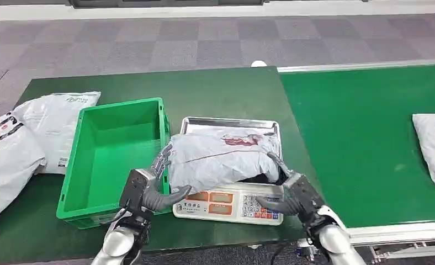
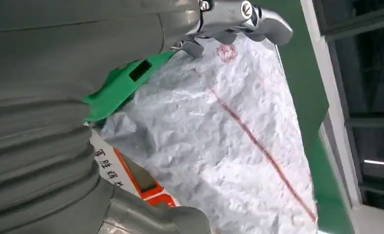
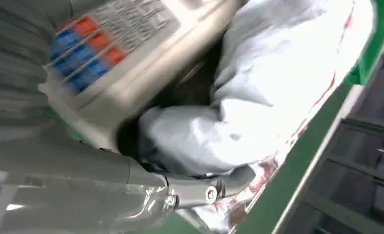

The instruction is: Moved the parcel from conveyor to table for the left to box.

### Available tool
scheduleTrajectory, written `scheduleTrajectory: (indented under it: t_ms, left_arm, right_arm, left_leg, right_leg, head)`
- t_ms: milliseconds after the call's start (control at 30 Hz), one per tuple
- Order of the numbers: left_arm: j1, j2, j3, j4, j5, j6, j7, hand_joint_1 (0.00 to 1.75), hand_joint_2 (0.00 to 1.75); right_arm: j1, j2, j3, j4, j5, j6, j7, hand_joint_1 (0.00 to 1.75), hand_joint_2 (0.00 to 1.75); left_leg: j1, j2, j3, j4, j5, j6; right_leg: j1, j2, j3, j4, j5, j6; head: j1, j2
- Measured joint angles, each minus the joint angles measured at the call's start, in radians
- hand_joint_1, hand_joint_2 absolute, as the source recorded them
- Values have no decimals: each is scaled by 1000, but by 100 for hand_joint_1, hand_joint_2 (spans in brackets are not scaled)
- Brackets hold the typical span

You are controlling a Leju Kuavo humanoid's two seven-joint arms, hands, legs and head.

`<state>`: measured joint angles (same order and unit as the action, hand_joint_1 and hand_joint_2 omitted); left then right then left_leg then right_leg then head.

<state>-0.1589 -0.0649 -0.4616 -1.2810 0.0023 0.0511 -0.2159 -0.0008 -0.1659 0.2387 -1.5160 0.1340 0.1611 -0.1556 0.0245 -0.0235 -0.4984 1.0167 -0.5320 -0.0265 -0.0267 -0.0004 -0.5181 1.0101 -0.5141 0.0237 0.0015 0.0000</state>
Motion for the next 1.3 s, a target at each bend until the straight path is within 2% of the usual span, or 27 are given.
scheduleTrajectory:
  t_ms: [200,400,433,633,667,767,900,1300]
  left_arm:
    - [0,0,5,-8,-21,-31,6,0,175]
    - [-2,-3,9,-10,-26,-40,6,0,175]
    - [-2,-3,10,-10,-32,-42,5,0,175]
    - [-13,-8,10,-10,-80,-43,3,0,175]
    - [-19,-10,10,-10,-99,-34,9,0,175]
    - [-43,-15,10,-1,-157,-10,21,0,175]
    - [-78,-24,10,25,-211,25,31,0,175]
    - [-100,-30,10,58,-221,32,31,0,175]
  right_arm:
    - [70,0,-109,-56,99,89,-18,0,175]
    - [85,0,-152,-78,42,174,-75,0,175]
    - [85,0,-159,-78,16,194,-93,0,0]
    - [59,13,-208,-72,-181,278,-146,0,0]
    - [49,22,-217,-65,-220,277,-139,0,175]
    - [1,54,-249,-23,-321,233,-125,0,175]
    - [-59,87,-288,29,-346,109,-93,0,175]
    - [-94,107,-308,65,-346,93,-86,0,175]
  left_leg:
    - [0,1,-3,0,0,0]
    - [0,0,-1,0,0,0]
    - [0,0,-2,0,0,0]
    - [0,1,-4,0,1,0]
    - [0,1,-4,0,1,0]
    - [0,2,-6,0,2,0]
    - [0,2,-7,0,3,-1]
    - [0,2,-10,0,3,-1]
  right_leg:
    - [0,1,-1,0,0,0]
    - [0,1,-2,0,1,1]
    - [0,1,-2,0,1,1]
    - [0,2,-5,0,2,0]
    - [0,2,-5,0,2,1]
    - [0,3,-8,0,3,0]
    - [0,3,-9,0,4,1]
    - [0,3,-12,0,4,0]
  head:
    - [0,0]
    - [0,0]
    - [0,0]
    - [0,0]
    - [0,0]
    - [0,0]
    - [0,0]
    - [0,0]
